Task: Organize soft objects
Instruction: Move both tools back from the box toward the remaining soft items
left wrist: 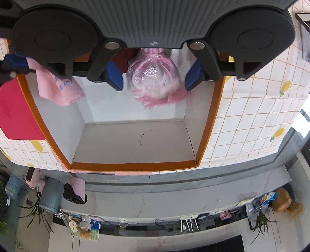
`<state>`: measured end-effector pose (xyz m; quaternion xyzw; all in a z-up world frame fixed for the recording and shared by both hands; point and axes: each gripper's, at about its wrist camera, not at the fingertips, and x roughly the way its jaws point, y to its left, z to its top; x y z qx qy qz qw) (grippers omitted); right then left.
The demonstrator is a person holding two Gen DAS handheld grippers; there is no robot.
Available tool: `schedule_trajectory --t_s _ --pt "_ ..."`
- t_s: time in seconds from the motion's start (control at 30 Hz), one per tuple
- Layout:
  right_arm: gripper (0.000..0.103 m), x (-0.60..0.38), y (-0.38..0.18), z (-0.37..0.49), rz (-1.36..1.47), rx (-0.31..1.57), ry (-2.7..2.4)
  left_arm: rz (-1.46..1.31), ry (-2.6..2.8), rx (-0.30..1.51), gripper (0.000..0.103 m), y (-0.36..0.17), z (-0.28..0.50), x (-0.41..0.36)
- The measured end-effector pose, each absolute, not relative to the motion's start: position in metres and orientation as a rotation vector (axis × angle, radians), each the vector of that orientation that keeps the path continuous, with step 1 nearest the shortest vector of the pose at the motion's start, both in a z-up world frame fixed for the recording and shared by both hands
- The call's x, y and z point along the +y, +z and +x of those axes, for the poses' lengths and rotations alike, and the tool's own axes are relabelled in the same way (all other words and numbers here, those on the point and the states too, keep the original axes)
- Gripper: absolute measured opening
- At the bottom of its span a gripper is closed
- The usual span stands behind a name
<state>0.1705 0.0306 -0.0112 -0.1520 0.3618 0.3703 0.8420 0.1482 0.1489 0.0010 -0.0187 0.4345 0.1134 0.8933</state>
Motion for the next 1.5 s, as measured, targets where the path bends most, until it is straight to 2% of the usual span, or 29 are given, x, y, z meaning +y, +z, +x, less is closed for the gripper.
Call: schedule_trajectory --t_s 0.27,0.63,0.73,0.8,0.87,1.03,1.23,1.33,1.43,1.5 --pt "0.008 0.033 -0.008 0.167 -0.341 0.753 0.781 -0.173 0.186 0.892 0.090 0.017 0.132 0.161" --pt "0.008 0.036 -0.012 0.150 -0.422 0.794 0.800 -0.205 0.187 0.884 0.090 0.025 0.111 0.170" --pt "0.010 0.035 -0.015 0.147 -0.450 0.802 0.785 -0.218 0.188 0.893 0.089 0.024 0.107 0.176" --pt "0.018 0.037 -0.019 0.146 -0.489 0.802 0.771 -0.222 0.183 0.883 0.089 0.024 0.104 0.177" --pt "0.032 0.039 -0.021 0.145 -0.507 0.816 0.782 -0.226 0.189 0.881 0.089 0.025 0.103 0.178" --pt "0.043 0.042 -0.022 0.138 -0.538 0.812 0.791 -0.208 0.193 0.888 0.089 0.024 0.100 0.176" --pt "0.077 0.042 -0.021 0.133 -0.555 0.796 0.780 -0.190 0.192 0.886 0.089 0.022 0.092 0.172" --pt "0.082 0.043 -0.018 0.132 -0.535 0.784 0.794 -0.193 0.195 0.893 0.089 0.022 0.093 0.170" --pt "0.094 0.045 -0.013 0.130 -0.514 0.775 0.810 -0.177 0.213 0.883 0.089 0.026 0.092 0.167" --pt "0.094 0.046 -0.010 0.127 -0.515 0.768 0.819 -0.159 0.219 0.865 0.089 0.031 0.090 0.163"
